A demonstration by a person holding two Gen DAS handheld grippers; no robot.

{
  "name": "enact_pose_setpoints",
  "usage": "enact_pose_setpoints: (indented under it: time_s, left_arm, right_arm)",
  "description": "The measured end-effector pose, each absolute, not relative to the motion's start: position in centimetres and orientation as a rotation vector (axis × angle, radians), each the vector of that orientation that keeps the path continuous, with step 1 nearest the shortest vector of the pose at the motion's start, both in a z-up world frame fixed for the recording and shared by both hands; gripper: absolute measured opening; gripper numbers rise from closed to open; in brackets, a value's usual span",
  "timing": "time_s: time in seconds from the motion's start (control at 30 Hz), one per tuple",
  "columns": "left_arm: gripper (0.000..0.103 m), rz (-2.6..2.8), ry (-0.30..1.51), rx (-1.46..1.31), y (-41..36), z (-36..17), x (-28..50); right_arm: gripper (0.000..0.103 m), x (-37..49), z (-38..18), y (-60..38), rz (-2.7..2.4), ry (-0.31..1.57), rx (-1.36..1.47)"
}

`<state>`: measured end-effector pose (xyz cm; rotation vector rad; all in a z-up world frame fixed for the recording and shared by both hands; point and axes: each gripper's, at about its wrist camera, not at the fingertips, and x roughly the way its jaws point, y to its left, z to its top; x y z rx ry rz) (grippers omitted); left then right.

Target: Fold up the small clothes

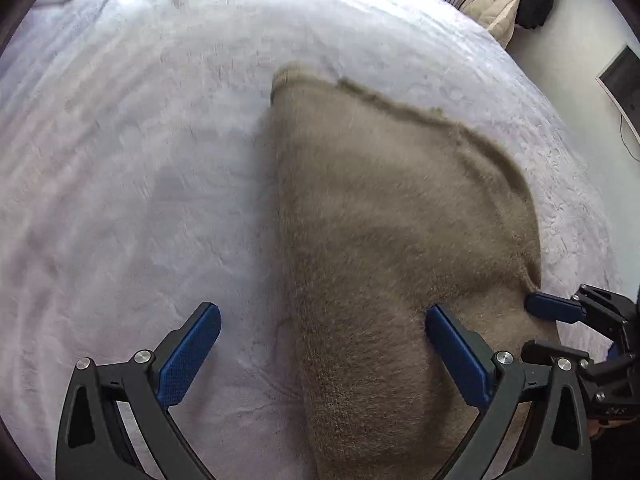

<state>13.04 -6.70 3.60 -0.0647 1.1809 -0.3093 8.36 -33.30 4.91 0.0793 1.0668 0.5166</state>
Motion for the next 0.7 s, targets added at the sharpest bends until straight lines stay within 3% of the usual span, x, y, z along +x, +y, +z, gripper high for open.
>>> enact_pose_setpoints:
  time_s: [0.03, 0.1, 0.13, 0.43, 0.7]
  left_arm:
    - [0.103, -0.302, 1.143, -0.044, -6.8, 4.5, 13.1]
    - [0.103, -0.279, 1.105, -0.009, -7.1, 5.5, 14.1]
    - [0.103, -0.26, 1.107, 0.001, -7.2, 5.6, 15.0]
    - [0.103, -0.177, 1.19, 0.061, -8.5, 2.2, 20.3]
    - [0.103, -0.164, 1.208, 0.047, -9.2, 0.3, 22.9]
  right_arm:
    - [0.053, 8.4, 5.8, -33.2, 0.512, 1.05, 0.061]
    - [0.072, 8.5, 7.7, -32.6, 0.478, 0.97, -0.032]
    - [0.075, 8.9, 8.4, -32.3, 0.455, 0.937, -0.078]
    - [0.075, 16.8, 4.7, -30.0, 0.39, 1.062, -0.23]
    - [0.075, 20.0, 3.7, -34.3, 0.254, 1.058, -0.02]
